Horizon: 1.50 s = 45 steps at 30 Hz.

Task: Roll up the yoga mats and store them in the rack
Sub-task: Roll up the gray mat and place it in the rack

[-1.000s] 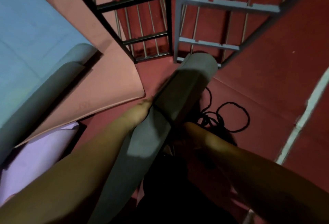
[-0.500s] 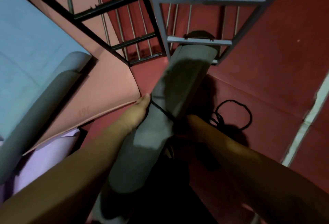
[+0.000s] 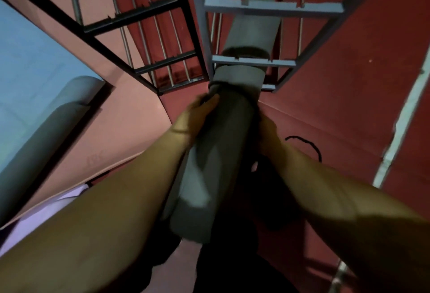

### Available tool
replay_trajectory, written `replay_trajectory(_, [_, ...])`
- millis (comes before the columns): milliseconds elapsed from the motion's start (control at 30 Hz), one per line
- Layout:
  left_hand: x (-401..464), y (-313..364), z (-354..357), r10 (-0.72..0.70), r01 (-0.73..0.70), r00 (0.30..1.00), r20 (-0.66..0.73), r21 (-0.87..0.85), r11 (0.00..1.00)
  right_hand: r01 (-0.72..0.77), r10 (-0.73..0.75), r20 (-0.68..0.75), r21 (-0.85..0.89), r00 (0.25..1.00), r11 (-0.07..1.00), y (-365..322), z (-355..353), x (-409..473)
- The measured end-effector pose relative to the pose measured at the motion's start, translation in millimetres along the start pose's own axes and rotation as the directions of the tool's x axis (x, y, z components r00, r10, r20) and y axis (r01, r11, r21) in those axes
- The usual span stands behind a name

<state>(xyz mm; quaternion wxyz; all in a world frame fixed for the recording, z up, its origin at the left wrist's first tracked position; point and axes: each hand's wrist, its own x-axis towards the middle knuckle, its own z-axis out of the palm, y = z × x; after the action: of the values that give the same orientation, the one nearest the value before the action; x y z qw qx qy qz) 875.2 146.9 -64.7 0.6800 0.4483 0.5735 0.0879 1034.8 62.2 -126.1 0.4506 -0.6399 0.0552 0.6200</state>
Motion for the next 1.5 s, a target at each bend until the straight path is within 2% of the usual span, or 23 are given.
replay_trajectory(100, [-7.1,-18.6,-5.3,-0.047,0.048,0.999,-0.021,0.029,0.998,-0.032,0.034,-0.020,0.058,0.999,0.998,0.8,-8.3,22.7])
replay_trajectory(200, [-21.6,-55.0,-5.5,-0.094,0.095,0.995,-0.021,0.072,0.993,-0.021,0.016,0.073,0.058,0.997,0.998,17.9,-10.2,13.3])
replay_trajectory(267, [-31.1,-75.1,-6.2,-0.128,0.133,0.991,-0.046,0.118,0.984,0.056,-0.056,0.098,0.006,0.994,0.998,44.0,-3.1,-11.5])
replay_trajectory(367, [-36.8,-90.9,-7.2,-0.211,0.216,0.975,-0.068,0.092,0.972,0.154,-0.145,0.091,-0.096,0.985,0.983,97.9,0.2,-35.1])
replay_trajectory(433, [-38.6,-94.9,-4.3,-0.187,0.197,0.977,-0.101,0.099,0.975,0.155,-0.145,0.077,-0.156,0.986,0.975,122.4,7.2,-43.2])
replay_trajectory(533, [-44.4,-91.1,0.7,-0.119,0.135,0.984,-0.133,0.121,0.983,0.168,-0.163,0.049,-0.118,0.985,0.979,129.9,14.0,-48.2])
replay_trajectory(667, [-46.8,-78.7,5.5,-0.040,0.056,0.997,-0.072,0.231,0.971,0.171,-0.172,-0.009,-0.107,0.985,0.980,105.5,5.0,-45.6])
replay_trajectory(733, [-42.4,-66.4,10.9,0.038,-0.026,0.999,-0.038,0.264,0.964,0.186,-0.186,0.011,-0.084,0.982,0.979,83.3,-1.0,-35.3])
replay_trajectory(800, [-32.9,-52.3,17.6,0.086,-0.082,0.996,-0.010,0.236,0.968,0.219,-0.217,0.032,-0.047,0.976,0.975,59.0,-3.4,-21.5])
replay_trajectory(933, [-18.8,-39.2,26.1,0.045,-0.042,0.998,-0.051,0.061,0.997,0.273,-0.273,0.008,-0.073,0.962,0.959,5.6,-1.1,4.2])
replay_trajectory(1033, [-15.1,-35.2,31.2,0.051,-0.047,0.996,-0.075,0.060,0.997,0.298,-0.296,0.053,-0.031,0.954,0.954,-34.1,6.8,20.8])
replay_trajectory(1133, [-7.5,-27.7,35.5,0.073,-0.066,0.991,-0.109,0.066,0.996,0.257,-0.251,0.071,-0.091,0.965,0.962,-57.2,12.5,33.1])
replay_trajectory(1233, [1.2,-20.0,35.2,0.035,-0.031,0.998,-0.059,0.059,0.998,0.204,-0.202,0.024,-0.172,0.979,0.964,-65.2,13.3,42.7])
replay_trajectory(1300, [2.4,-13.5,33.3,0.035,-0.031,0.999,-0.037,0.096,0.995,0.258,-0.302,-0.119,-0.289,0.946,0.922,-62.6,11.1,46.3])
replay_trajectory(1367, [3.4,-9.5,30.1,0.018,-0.015,0.999,-0.034,0.104,0.994,0.291,-0.443,-0.252,-0.471,0.860,0.833,-52.8,7.2,38.9])
replay_trajectory(1433, [4.3,-9.5,30.3,0.008,-0.004,0.999,-0.047,0.076,0.997,0.291,-0.488,-0.250,-0.552,0.837,0.782,-37.2,8.5,22.8])
replay_trajectory(1500, [-0.9,-6.9,33.4,-0.005,0.008,1.000,-0.023,0.108,0.994,0.255,-0.445,-0.215,-0.577,0.869,0.776,-23.6,14.5,8.6])
